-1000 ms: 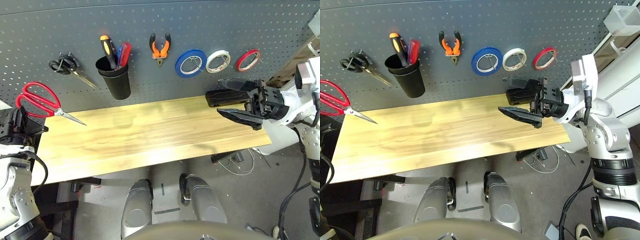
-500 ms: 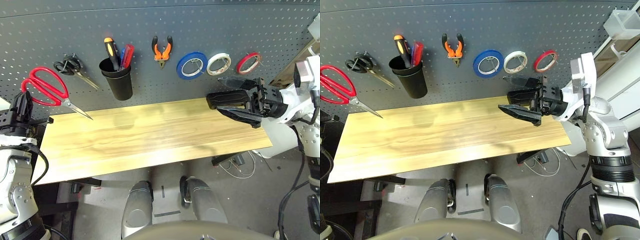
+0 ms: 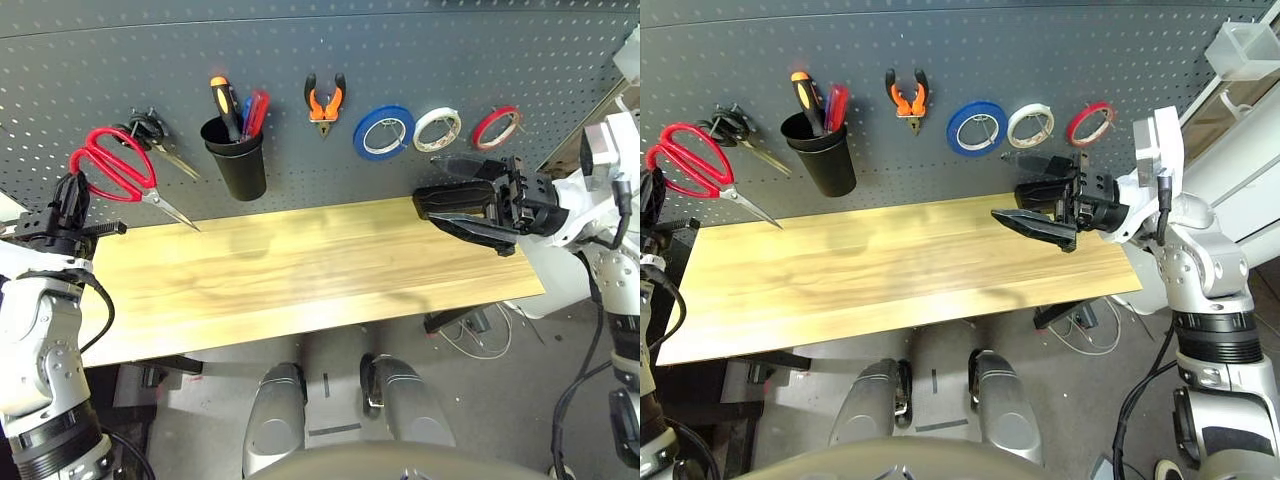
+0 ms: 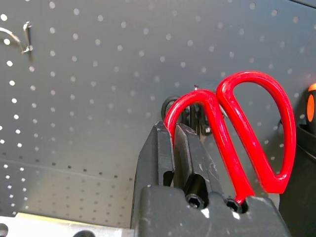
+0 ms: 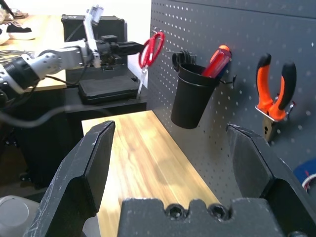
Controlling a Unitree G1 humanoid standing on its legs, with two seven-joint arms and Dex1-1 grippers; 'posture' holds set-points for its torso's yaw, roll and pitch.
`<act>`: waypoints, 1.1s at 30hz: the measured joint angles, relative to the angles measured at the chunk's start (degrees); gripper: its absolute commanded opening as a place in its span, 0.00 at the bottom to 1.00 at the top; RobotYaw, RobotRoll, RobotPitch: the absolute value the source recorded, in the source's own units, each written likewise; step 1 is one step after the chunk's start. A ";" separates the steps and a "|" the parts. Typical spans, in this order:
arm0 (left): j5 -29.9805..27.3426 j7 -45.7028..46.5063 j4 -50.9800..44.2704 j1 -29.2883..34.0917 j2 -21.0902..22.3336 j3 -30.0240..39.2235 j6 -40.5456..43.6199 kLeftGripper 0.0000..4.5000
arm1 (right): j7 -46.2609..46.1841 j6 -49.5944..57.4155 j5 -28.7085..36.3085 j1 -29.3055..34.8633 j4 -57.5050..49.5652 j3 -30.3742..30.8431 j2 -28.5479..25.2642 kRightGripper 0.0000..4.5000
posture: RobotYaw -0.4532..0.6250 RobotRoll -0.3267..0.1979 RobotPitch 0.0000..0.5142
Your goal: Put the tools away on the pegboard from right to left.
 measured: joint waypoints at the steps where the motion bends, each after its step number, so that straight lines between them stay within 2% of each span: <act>1: 0.15 -0.17 0.96 -0.60 0.04 -0.24 -0.30 0.00 | -0.20 0.00 0.00 0.09 -0.04 0.00 0.07 1.00 | 0.40 0.62 0.19; 14: 4.60 -1.01 15.70 -10.29 0.26 -4.63 -6.80 0.00 | -2.02 0.00 -0.01 0.85 -1.44 0.00 0.69 1.00 | 0.37 0.62 0.18; 20: 6.84 -0.82 22.23 -11.91 -0.55 -5.90 -10.84 0.00 | -2.49 0.00 0.00 1.52 -2.34 0.01 0.87 1.00 | 0.37 0.62 0.18; 24: 7.36 -0.17 24.05 -12.83 -0.85 -6.77 -11.36 0.31 | -2.79 0.00 0.00 1.62 -2.43 0.01 0.87 1.00 | 0.37 0.62 0.18; 28: 7.38 0.06 24.13 -12.92 -1.82 -7.58 -11.37 0.66 | -3.06 0.00 -0.06 1.65 -2.43 0.02 0.99 1.00 | 0.37 0.62 0.18; 31: 7.52 0.62 23.94 -10.47 -3.43 -8.20 -10.74 0.93 | -3.72 -0.45 -1.15 2.21 -2.43 0.28 2.06 1.00 | 0.37 0.62 0.19; 32: 7.65 0.61 23.91 -9.25 -3.79 -8.75 -10.34 1.00 | -4.47 -0.49 -1.59 2.60 -2.41 0.36 2.43 1.00 | 0.37 0.62 0.19; 33: 7.80 0.62 23.85 -8.20 -4.18 -9.26 -9.94 1.00 | -5.05 -0.56 -2.02 2.90 -2.34 0.46 2.73 1.00 | 0.37 0.62 0.19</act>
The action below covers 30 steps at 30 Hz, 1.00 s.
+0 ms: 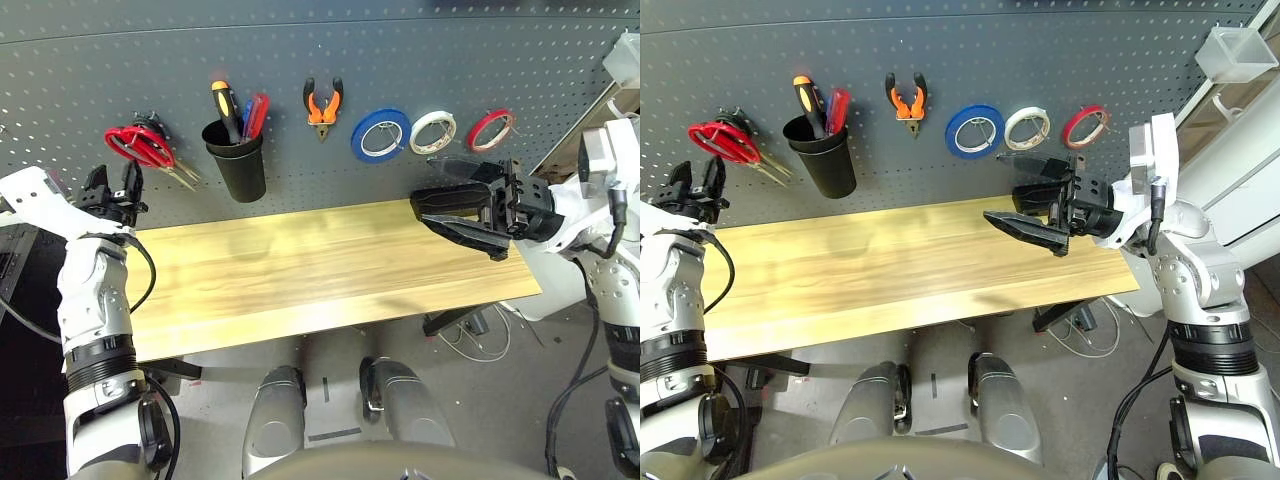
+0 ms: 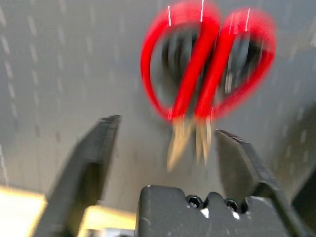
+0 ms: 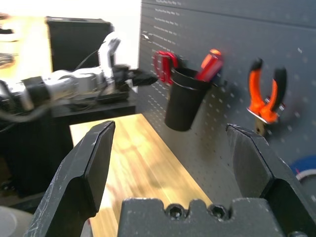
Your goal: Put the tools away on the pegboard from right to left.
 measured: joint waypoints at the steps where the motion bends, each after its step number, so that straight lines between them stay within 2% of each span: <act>1: 0.13 0.00 -0.10 1.15 -0.48 -0.37 0.54 1.00 | -0.76 -0.17 -0.69 0.42 0.09 0.06 0.52 1.00 | 0.38 0.62 0.19; 11: 2.36 -0.24 -0.58 8.98 -3.29 -3.64 0.82 1.00 | -10.94 -4.28 -10.33 3.70 8.17 1.52 6.62 1.00 | 0.37 0.62 0.19; 15: 2.59 -0.91 1.38 8.95 -4.20 -3.78 -1.77 1.00 | -17.85 -10.23 -16.44 2.80 16.51 1.83 11.26 1.00 | 0.36 0.62 0.19; 21: 6.45 0.03 8.32 8.73 -5.49 -5.33 -9.82 1.00 | -27.92 -20.08 -23.16 0.37 30.68 1.61 16.69 1.00 | 0.36 0.62 0.20; 30: 8.04 2.58 13.79 7.19 -5.22 -4.21 -17.62 1.00 | -37.81 -33.36 -27.91 -2.13 46.20 -0.97 17.92 1.00 | 0.35 0.62 0.21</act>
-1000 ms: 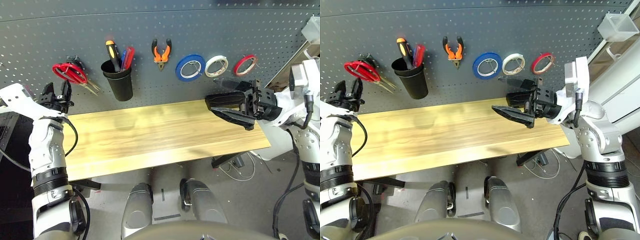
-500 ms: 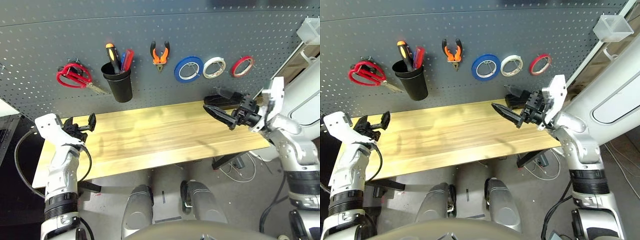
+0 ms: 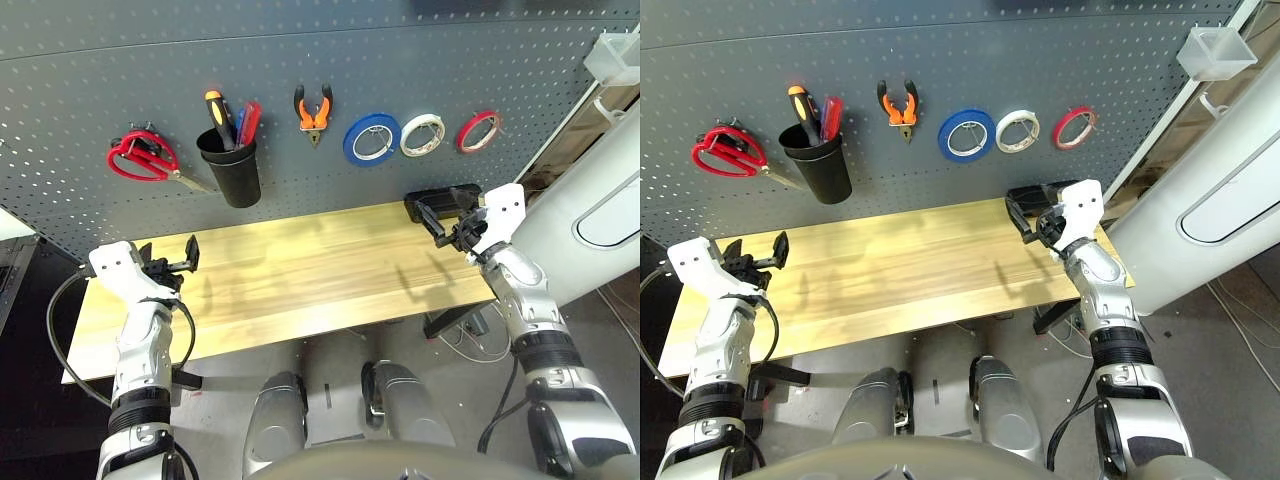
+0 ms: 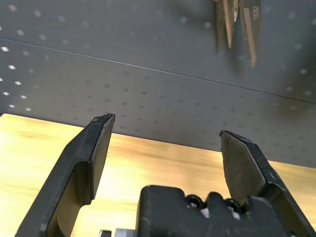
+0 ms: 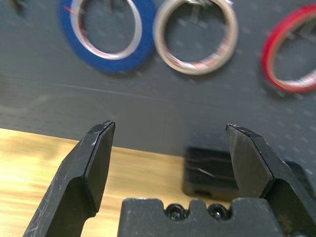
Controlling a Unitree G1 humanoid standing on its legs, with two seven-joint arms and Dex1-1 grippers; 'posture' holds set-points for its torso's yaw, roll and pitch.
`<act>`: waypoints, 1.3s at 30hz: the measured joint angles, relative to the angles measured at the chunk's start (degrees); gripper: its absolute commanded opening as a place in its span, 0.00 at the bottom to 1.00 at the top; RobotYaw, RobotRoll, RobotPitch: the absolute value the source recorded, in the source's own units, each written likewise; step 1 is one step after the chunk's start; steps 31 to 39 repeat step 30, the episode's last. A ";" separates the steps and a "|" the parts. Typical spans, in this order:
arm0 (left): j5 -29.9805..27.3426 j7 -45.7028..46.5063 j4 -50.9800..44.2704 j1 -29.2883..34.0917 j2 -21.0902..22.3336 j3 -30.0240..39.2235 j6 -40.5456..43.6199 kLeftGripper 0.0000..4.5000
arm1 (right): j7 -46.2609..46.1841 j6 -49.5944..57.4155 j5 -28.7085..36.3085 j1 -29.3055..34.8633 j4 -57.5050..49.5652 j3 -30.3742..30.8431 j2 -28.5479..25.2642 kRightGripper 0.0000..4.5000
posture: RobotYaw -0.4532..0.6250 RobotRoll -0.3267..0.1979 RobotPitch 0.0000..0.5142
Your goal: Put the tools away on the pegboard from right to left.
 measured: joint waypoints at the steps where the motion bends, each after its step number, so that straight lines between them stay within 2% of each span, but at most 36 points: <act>1: 0.00 0.06 0.10 -0.02 0.00 0.02 -0.20 1.00 | -0.69 -0.77 -0.16 -0.10 1.16 -0.26 0.12 1.00 | 0.36 0.62 0.21; 10: 0.11 0.51 2.29 -0.86 -0.03 -0.07 -2.19 1.00 | -3.05 -6.44 -0.64 -1.05 8.74 -1.65 0.12 1.00 | 0.36 0.62 0.19; 22: 0.11 3.08 4.29 -0.50 -0.57 0.01 -5.05 1.00 | -3.09 -7.53 -1.06 -1.10 11.22 -1.64 -0.35 1.00 | 0.38 0.62 0.13; 39: 0.05 3.99 6.16 -1.21 -0.57 0.02 -6.70 1.00 | -2.92 -7.59 -1.24 -1.38 12.10 -1.62 -0.31 1.00 | 0.36 0.62 0.14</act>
